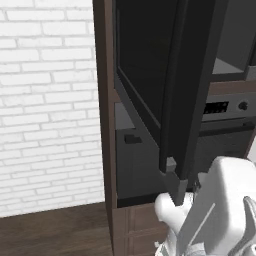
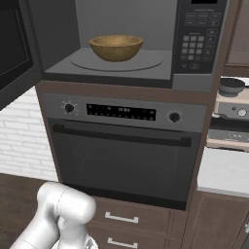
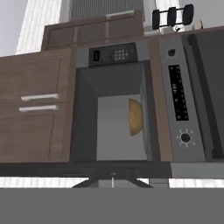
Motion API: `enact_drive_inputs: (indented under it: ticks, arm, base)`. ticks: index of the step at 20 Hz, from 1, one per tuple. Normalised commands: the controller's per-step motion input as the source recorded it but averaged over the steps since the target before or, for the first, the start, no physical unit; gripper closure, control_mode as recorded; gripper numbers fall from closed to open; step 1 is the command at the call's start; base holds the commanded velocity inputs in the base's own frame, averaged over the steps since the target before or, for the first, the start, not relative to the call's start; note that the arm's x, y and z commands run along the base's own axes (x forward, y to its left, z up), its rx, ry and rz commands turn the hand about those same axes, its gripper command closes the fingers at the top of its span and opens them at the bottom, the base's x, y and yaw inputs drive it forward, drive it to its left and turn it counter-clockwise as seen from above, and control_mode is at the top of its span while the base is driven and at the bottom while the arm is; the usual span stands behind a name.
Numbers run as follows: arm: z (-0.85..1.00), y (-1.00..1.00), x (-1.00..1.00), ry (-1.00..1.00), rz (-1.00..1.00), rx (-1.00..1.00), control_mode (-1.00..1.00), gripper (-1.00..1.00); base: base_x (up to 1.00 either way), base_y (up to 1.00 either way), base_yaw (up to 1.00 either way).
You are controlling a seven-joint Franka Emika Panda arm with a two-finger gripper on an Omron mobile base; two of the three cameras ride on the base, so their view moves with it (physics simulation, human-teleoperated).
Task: Open the microwave, place the bowl with waffle inside the microwave, then close the microwave door and turn it on.
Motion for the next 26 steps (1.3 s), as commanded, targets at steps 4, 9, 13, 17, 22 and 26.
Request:
enact_drive_inputs:
  ticks: [4, 9, 13, 17, 22, 26]
  arm:
    - [-0.04, 0.67, -0.22, 0.02, -0.13, -0.07, -1.0, 1.0]
    - [-0.04, 0.6, 0.8, 0.13, -0.2, -0.04, -1.0, 1.0]
    - [-0.18, 0.34, 1.0, 0.17, -0.25, -0.05, -1.0, 1.0]
    - [-0.17, 0.09, 1.0, 0.14, -0.24, -0.07, -1.0, 1.0]
    - [-0.03, -0.14, 0.99, 0.11, -0.13, -0.06, -1.0, 1.0]
    - [0.02, -0.62, 0.46, 0.0, -0.17, -0.09, -1.0, 1.0]
  base:
    - [0.0, 0.0, 0.0]
    - [0.0, 0.0, 0.0]
    - [0.0, 0.0, 0.0]
    - [0.0, 0.0, 0.0]
    - [0.0, 0.0, 0.0]
    - [0.0, 0.0, 0.0]
